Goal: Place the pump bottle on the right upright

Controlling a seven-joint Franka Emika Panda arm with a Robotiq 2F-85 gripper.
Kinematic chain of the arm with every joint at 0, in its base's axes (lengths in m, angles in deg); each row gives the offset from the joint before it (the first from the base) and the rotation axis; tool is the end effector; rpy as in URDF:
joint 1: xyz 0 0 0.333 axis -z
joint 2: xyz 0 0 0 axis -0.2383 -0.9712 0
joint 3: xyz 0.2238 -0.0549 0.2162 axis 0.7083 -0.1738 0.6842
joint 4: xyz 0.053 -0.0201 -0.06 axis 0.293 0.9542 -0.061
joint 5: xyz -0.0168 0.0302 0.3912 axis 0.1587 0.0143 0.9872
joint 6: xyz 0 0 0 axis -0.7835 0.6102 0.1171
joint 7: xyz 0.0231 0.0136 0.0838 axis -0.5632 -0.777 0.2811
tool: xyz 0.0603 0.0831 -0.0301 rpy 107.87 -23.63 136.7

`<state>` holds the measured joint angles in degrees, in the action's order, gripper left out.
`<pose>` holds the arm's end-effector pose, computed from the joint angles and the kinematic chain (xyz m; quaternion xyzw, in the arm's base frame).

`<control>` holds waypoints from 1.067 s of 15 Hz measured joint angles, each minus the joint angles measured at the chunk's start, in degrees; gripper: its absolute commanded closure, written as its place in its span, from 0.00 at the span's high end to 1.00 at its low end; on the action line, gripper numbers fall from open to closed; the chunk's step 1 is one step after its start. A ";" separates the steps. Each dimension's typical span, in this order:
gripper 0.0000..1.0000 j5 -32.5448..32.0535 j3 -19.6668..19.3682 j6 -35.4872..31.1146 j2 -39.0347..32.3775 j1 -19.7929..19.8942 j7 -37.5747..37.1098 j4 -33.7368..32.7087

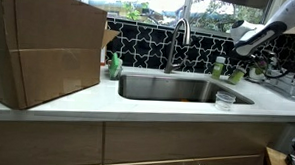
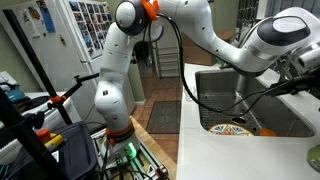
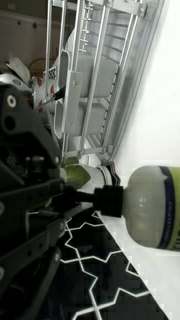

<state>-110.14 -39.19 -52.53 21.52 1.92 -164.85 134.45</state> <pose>0.3905 -0.5578 0.4450 0.4339 -0.7876 0.2356 0.3687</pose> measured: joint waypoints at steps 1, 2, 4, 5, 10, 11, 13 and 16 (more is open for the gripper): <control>0.04 -1.41 0.06 0.00 0.00 -0.53 -0.82 0.18; 0.04 -2.53 0.17 0.08 0.01 -1.00 -1.53 0.32; 0.04 -4.95 0.40 0.16 0.01 -1.76 -3.33 0.60; 0.04 -6.36 0.55 0.16 0.01 -2.05 -4.37 0.78; 0.04 -15.88 1.69 0.17 0.09 -3.09 -10.17 2.21; 0.04 -18.15 2.13 0.18 0.13 -3.14 -11.39 2.53; 0.04 -22.51 3.07 0.39 0.37 -3.20 -13.89 3.24; 0.16 -27.09 5.25 2.17 1.10 -3.08 -16.60 4.13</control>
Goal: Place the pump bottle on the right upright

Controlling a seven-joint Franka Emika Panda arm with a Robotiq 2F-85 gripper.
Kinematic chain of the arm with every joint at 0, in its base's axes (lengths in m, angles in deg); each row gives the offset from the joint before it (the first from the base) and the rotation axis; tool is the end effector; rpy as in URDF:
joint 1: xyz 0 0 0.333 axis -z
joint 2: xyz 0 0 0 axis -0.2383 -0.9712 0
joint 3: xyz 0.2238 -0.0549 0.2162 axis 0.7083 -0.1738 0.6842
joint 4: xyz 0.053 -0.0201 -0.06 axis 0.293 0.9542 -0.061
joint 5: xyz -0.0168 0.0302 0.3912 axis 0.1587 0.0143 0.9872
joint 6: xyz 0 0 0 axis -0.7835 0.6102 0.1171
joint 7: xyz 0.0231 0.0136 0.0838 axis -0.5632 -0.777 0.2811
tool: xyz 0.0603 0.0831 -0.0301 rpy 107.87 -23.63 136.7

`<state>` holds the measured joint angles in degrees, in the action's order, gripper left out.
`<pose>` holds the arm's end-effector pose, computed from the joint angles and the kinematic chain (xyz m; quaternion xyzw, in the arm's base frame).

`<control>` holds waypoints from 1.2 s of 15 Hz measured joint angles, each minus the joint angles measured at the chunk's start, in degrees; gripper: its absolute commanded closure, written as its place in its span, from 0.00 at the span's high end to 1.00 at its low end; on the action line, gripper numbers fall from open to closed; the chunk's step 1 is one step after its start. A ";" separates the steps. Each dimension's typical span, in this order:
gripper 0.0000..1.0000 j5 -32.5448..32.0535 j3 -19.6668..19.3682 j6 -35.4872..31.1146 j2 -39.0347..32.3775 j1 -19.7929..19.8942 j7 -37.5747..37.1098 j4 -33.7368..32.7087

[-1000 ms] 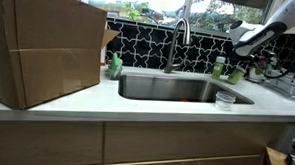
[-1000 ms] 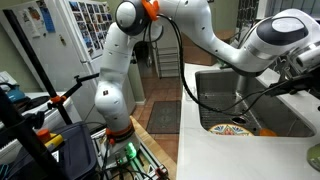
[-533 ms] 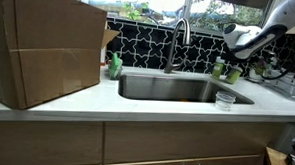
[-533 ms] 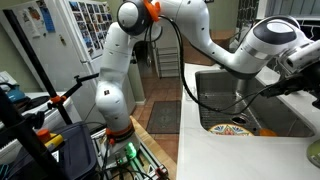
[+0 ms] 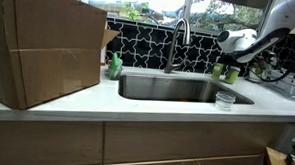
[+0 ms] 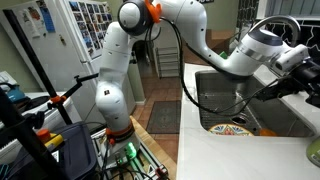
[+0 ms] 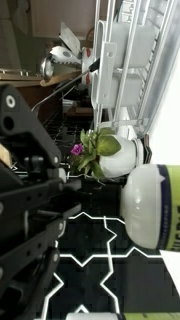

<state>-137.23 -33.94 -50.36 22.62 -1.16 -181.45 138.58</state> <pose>0.4396 -0.5064 0.4130 0.4647 -0.6861 0.3104 0.4658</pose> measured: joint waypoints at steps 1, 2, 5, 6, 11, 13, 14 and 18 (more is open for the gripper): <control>0.42 -1.23 0.86 0.95 0.40 0.08 -0.66 0.37; 0.42 -2.34 1.77 1.87 0.78 0.21 -1.30 0.74; 0.62 -3.23 4.98 3.28 2.06 1.26 -2.60 2.25; 0.69 -3.22 6.14 3.29 2.61 1.83 -3.04 2.93; 1.00 -2.95 10.39 1.84 8.90 5.22 -3.47 6.57; 1.00 -2.02 11.07 -1.17 13.29 6.83 -2.30 9.01; 1.00 -0.62 11.23 -2.92 15.79 7.76 -0.60 10.39; 0.99 7.66 11.13 -10.39 25.53 11.24 12.54 15.99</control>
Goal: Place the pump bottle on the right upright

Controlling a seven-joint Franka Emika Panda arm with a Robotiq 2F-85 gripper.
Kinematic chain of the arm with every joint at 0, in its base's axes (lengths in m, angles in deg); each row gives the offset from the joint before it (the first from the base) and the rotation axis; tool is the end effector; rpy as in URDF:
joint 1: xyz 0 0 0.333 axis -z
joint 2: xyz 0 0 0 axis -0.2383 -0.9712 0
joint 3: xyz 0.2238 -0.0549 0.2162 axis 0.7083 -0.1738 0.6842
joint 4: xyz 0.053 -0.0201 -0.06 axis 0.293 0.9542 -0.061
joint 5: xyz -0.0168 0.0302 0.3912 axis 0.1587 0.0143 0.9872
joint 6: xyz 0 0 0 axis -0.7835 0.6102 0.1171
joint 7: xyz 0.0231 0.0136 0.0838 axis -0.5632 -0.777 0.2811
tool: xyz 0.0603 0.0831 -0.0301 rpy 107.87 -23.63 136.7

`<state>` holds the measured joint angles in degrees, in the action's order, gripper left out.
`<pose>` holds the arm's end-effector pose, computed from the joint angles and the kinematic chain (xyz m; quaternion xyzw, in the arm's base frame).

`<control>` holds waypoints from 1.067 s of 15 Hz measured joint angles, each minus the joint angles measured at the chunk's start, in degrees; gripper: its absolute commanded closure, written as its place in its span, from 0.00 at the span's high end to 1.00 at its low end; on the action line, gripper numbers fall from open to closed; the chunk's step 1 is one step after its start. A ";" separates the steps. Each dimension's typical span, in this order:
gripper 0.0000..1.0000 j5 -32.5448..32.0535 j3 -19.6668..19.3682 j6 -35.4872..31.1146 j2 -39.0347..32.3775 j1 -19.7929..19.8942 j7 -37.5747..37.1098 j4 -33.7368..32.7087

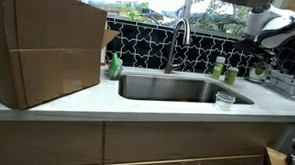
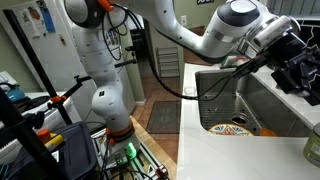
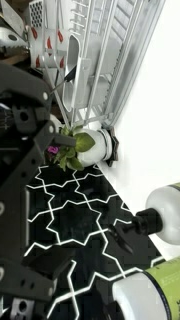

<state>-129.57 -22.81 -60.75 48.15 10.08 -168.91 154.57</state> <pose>0.3624 -0.4580 0.5031 0.5263 -0.7312 0.3268 0.2855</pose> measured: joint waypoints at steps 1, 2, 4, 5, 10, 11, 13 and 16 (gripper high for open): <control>1.00 2.13 -0.16 -1.77 2.05 0.59 4.05 1.46; 1.00 4.20 -0.53 -3.54 3.95 0.89 8.23 2.99; 1.00 8.93 -1.27 -6.66 7.01 1.23 16.97 5.78; 1.00 11.22 -1.59 -8.08 8.22 1.32 21.31 7.04; 1.00 21.56 -4.27 -12.17 12.46 -0.31 42.73 12.19; 1.00 24.07 -4.05 -12.21 13.00 0.04 46.67 12.64; 1.00 26.80 -2.89 -12.27 14.10 1.68 51.32 13.39; 1.00 28.27 -0.57 -12.61 15.74 4.92 54.06 14.66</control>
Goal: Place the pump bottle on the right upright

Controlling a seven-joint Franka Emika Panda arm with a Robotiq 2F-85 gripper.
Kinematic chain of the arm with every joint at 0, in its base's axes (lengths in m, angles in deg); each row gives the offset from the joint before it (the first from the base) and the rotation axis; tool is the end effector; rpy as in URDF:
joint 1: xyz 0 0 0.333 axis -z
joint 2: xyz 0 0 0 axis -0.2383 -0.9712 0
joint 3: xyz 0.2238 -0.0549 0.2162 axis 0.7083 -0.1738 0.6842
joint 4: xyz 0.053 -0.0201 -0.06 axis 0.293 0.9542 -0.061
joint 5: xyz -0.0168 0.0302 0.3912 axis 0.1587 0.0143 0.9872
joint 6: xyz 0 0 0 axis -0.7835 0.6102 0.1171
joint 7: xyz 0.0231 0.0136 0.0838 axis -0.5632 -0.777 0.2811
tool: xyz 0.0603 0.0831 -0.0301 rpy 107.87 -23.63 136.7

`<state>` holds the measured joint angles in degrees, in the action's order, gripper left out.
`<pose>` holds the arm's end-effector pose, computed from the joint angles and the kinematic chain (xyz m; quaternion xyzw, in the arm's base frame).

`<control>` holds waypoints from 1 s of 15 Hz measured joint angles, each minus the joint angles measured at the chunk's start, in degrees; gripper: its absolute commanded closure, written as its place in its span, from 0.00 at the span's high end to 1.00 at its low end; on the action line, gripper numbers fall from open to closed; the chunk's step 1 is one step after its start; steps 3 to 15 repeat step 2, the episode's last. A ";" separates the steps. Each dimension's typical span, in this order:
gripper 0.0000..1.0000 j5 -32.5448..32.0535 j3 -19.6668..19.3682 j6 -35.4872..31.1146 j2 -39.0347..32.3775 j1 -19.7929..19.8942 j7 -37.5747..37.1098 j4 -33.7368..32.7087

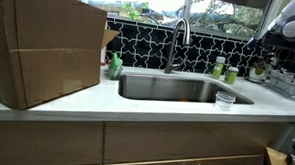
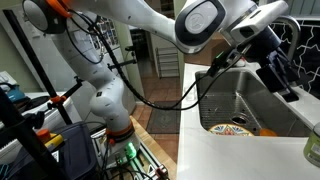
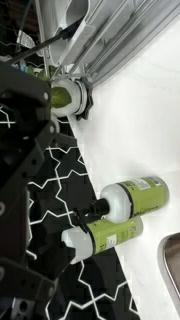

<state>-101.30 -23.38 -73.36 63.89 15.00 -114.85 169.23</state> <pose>0.2771 -0.4301 0.5308 0.7306 -0.5889 0.3031 0.1664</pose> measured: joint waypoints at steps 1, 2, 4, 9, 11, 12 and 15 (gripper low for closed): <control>1.00 0.10 0.36 0.00 0.28 0.49 0.15 0.21; 1.00 0.13 0.56 0.00 0.41 0.71 0.18 0.30; 1.00 0.13 0.56 0.00 0.41 0.71 0.18 0.30; 1.00 0.13 0.56 0.00 0.41 0.71 0.18 0.30; 1.00 0.13 0.56 0.00 0.41 0.71 0.18 0.30; 1.00 0.13 0.56 0.00 0.41 0.71 0.18 0.30; 1.00 0.13 0.56 0.00 0.41 0.71 0.18 0.30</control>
